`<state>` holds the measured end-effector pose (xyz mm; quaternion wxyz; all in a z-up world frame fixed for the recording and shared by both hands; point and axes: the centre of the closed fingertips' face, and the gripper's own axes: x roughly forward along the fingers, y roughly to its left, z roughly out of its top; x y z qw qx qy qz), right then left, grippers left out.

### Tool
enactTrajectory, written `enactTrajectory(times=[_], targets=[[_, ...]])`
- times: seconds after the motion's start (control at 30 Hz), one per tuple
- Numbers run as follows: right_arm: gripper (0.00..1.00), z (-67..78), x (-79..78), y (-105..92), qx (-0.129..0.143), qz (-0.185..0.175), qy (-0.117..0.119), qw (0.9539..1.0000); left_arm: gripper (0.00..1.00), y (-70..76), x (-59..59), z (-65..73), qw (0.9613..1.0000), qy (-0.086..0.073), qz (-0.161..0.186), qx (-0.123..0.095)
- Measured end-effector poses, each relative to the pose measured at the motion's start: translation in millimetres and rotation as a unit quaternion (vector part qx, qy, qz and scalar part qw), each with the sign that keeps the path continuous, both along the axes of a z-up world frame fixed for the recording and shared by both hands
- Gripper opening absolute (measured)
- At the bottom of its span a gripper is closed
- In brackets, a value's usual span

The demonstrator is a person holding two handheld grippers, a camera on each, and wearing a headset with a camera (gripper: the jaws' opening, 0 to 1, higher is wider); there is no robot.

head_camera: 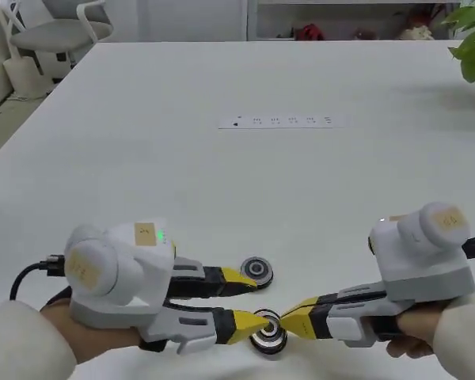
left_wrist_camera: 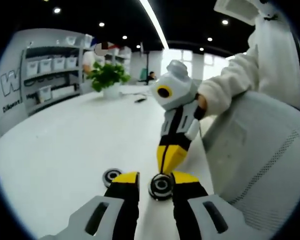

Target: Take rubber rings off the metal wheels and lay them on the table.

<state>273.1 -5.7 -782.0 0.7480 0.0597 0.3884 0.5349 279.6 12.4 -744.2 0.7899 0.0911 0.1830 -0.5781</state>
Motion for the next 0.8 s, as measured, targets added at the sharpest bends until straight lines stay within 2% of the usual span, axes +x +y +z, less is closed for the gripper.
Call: enactTrajectory(times=[0.1,0.17,0.3,0.37,0.57,0.8], targets=[[0.0,0.5,0.1,-1.2,-0.005,0.001,-0.004,1.0,0.34,6.0,-1.0,9.4,1.0,-0.006,0.001,-0.005],[0.0,1.7,0.8,-1.2,-0.004,0.0,-0.005,1.0,0.39,9.4,-3.2,15.6,0.9999,-0.016,-0.002,-0.003],[0.0,3.3,0.9,-1.0,-0.007,0.001,-0.01,0.9999,0.49,14.4,-8.2,28.4,0.9998,-0.021,-0.004,-0.004],[0.0,4.5,0.3,-0.5,-0.008,0.002,-0.012,0.9999,0.54,16.9,-9.9,33.0,0.9995,-0.03,-0.005,0.001],[0.0,10.2,1.1,-0.1,-0.004,-0.001,-0.016,0.9999,0.6,29.0,-17.1,39.4,0.9992,-0.039,-0.002,0.012],[0.0,16.8,2.3,1.5,-0.001,-0.004,-0.022,0.9997,0.63,51.3,-19.8,41.0,0.9983,-0.046,0.024,0.027]])
